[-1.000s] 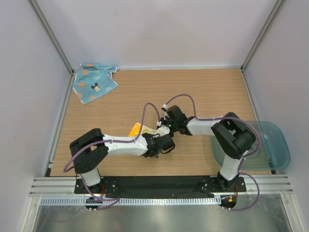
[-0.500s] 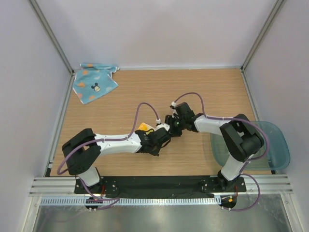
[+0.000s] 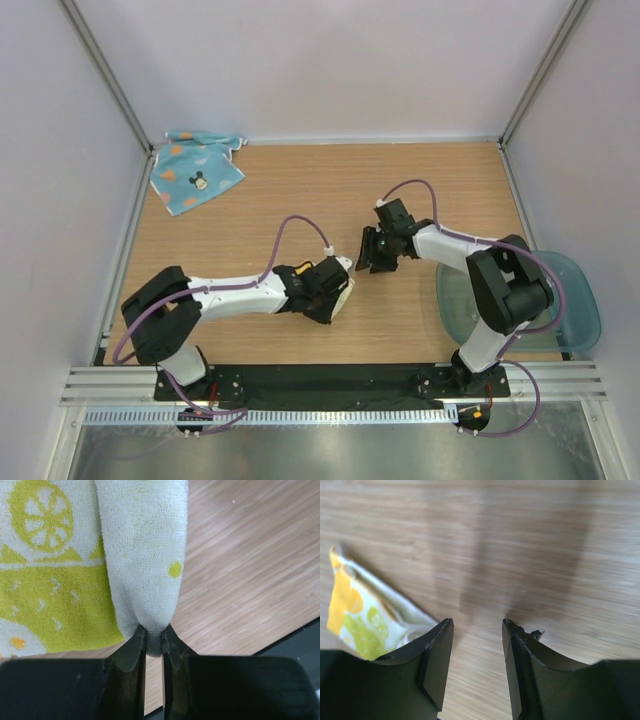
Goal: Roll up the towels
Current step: Roll the towel
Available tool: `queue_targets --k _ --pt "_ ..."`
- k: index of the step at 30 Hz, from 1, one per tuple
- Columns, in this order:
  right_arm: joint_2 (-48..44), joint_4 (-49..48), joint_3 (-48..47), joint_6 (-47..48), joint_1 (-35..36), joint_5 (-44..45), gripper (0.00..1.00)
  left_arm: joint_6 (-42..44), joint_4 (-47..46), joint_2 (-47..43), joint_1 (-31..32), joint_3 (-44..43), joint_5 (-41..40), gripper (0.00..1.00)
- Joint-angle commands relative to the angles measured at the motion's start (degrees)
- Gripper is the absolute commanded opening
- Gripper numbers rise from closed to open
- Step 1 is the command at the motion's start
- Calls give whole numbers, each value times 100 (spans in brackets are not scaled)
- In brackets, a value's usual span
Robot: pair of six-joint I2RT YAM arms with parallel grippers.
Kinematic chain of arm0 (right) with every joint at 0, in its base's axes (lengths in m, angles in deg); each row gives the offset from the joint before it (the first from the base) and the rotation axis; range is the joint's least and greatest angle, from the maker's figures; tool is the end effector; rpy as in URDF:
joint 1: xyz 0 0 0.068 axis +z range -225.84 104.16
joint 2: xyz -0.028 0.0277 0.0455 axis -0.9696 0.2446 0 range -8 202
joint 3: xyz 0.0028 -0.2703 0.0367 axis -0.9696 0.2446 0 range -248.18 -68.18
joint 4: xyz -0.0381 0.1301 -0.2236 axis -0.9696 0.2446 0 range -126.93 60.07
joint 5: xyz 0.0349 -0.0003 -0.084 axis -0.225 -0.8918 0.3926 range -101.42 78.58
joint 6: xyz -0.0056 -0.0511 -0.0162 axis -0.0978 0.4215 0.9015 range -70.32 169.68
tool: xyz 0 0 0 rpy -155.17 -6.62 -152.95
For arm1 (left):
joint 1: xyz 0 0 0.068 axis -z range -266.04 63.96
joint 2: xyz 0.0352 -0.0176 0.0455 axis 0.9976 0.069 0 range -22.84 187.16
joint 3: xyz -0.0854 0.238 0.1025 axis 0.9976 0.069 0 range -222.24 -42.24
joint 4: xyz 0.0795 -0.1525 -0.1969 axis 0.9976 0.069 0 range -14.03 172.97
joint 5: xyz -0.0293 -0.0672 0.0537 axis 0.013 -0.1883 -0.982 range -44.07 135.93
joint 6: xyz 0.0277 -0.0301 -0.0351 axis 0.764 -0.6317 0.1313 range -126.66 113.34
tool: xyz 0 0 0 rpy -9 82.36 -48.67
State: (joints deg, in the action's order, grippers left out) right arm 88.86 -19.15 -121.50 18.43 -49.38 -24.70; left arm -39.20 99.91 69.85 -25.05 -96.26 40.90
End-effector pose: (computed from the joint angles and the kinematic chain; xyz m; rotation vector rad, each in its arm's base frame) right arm 0.2853 0.1510 0.1550 0.0330 2.7484 0.6190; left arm 0.1538 -0.2708 0.1738 0.6411 2.6470 -0.4014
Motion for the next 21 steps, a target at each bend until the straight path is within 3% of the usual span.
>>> queue_targets --k 1,11,21 --pt "-26 674 -178 285 -79 1038 51 28 -126 -338 -175 119 773 0" --pt "-492 789 -196 233 -79 1003 51 -815 -1610 -664 -1449 963 3120 0" --pt "-791 551 120 207 -79 564 51 -2405 -3701 -559 -2591 1797 4660 0"
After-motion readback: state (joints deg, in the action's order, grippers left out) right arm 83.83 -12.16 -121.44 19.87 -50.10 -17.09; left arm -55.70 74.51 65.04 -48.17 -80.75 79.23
